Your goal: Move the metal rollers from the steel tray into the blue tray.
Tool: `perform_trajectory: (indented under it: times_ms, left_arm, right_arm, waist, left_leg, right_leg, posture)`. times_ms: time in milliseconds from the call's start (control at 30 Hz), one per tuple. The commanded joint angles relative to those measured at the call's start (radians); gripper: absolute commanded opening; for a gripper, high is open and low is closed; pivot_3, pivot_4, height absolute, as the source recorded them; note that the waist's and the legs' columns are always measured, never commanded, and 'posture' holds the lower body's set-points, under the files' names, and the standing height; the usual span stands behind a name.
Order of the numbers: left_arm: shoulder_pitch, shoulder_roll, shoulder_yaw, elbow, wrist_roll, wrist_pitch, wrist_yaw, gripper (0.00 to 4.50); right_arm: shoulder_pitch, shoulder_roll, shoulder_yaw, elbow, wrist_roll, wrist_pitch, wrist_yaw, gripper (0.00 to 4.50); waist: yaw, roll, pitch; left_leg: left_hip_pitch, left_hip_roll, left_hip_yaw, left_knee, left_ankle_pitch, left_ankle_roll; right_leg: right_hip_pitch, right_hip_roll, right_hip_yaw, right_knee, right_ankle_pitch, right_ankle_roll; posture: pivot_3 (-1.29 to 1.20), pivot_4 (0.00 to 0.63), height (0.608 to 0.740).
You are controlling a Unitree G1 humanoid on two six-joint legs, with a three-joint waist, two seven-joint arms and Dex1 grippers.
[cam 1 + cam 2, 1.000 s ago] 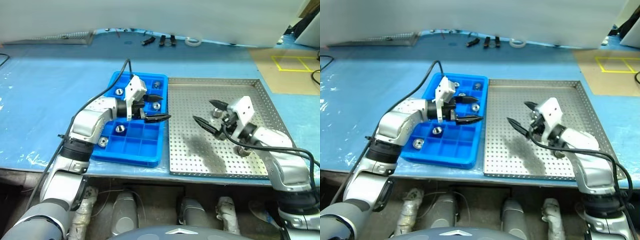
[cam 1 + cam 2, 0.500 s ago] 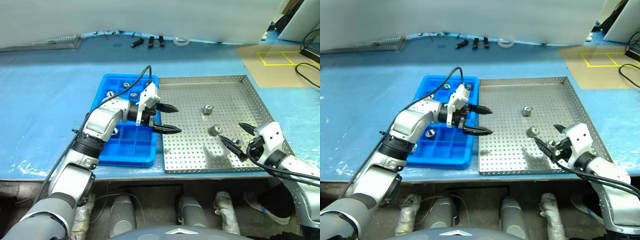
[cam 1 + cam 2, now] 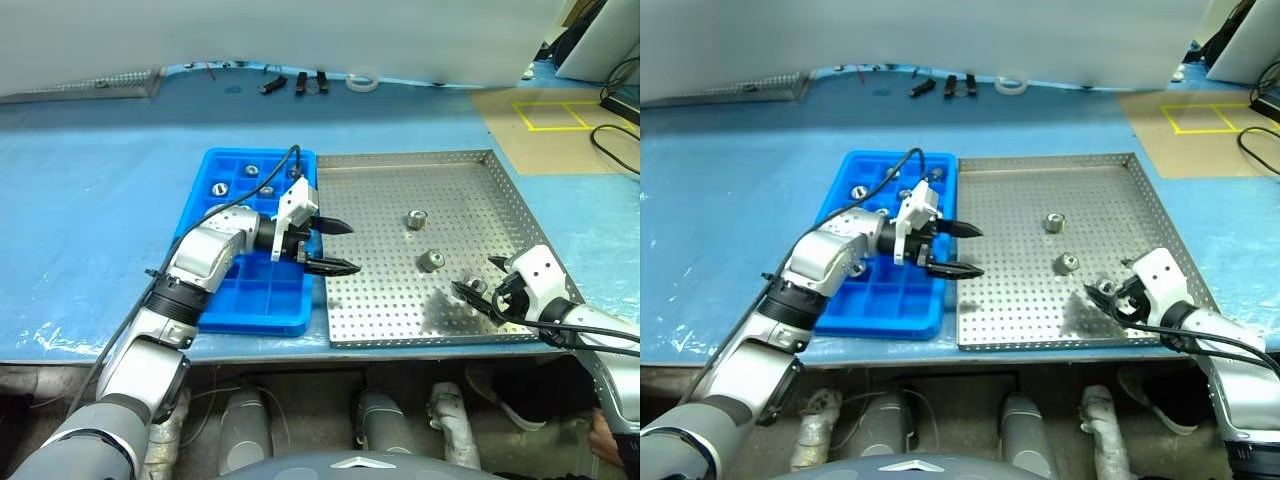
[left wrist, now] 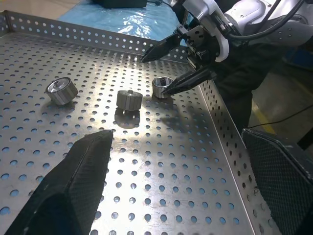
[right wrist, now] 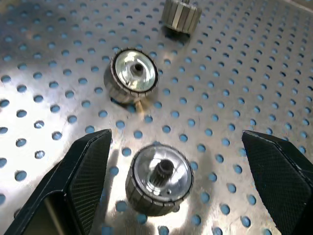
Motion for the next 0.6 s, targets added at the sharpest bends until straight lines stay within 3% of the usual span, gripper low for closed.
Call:
perform_trajectory:
  times_ms: [33, 400, 500, 600]
  left_arm:
    - [0.007, 0.007, 0.014, -0.042, -0.002, -0.016, 0.008, 4.46]
    - [0.028, 0.015, 0.006, -0.087, -0.004, -0.003, 0.021, 4.46]
    - [0.028, 0.017, 0.005, -0.099, -0.007, 0.003, 0.019, 4.5]
    - [0.022, 0.015, 0.007, -0.103, -0.009, 0.01, 0.022, 4.5]
  right_arm:
    - [-0.012, -0.021, -0.005, 0.007, 0.0, -0.037, 0.033, 4.5]
    - [-0.014, -0.008, 0.022, 0.15, -0.039, -0.097, 0.058, 4.5]
    - [-0.016, -0.01, 0.029, 0.159, -0.033, -0.111, 0.078, 3.92]
    - [-0.021, -0.009, 0.036, 0.147, -0.033, -0.112, 0.081, 2.95]
  waist:
    - [0.0, 0.0, 0.0]
    - [0.008, 0.0, 0.0]
    - [0.009, 0.0, 0.0]
    - [0.009, 0.0, 0.0]
  left_leg:
    - [0.0, 0.0, 0.0, 0.0, 0.0, 0.0]
    - [0.001, 0.001, 0.0, 0.0, 0.0, 0.001]
    - [0.001, 0.001, 0.0, 0.0, 0.0, 0.001]
    - [0.002, 0.001, 0.0, 0.0, 0.0, 0.001]
  right_leg:
    - [0.0, 0.0, 0.0, 0.0, 0.0, 0.0]
    - [0.001, 0.0, 0.0, 0.0, 0.0, 0.0]
    - [0.001, 0.0, 0.0, 0.0, 0.0, 0.0]
    - [0.002, 0.0, 0.0, 0.0, 0.0, 0.0]
  posture:
    - [-0.22, 0.15, 0.74]
    - [-0.22, 0.15, 0.74]
    - [-0.22, 0.15, 0.74]
    - [-0.22, 0.15, 0.74]
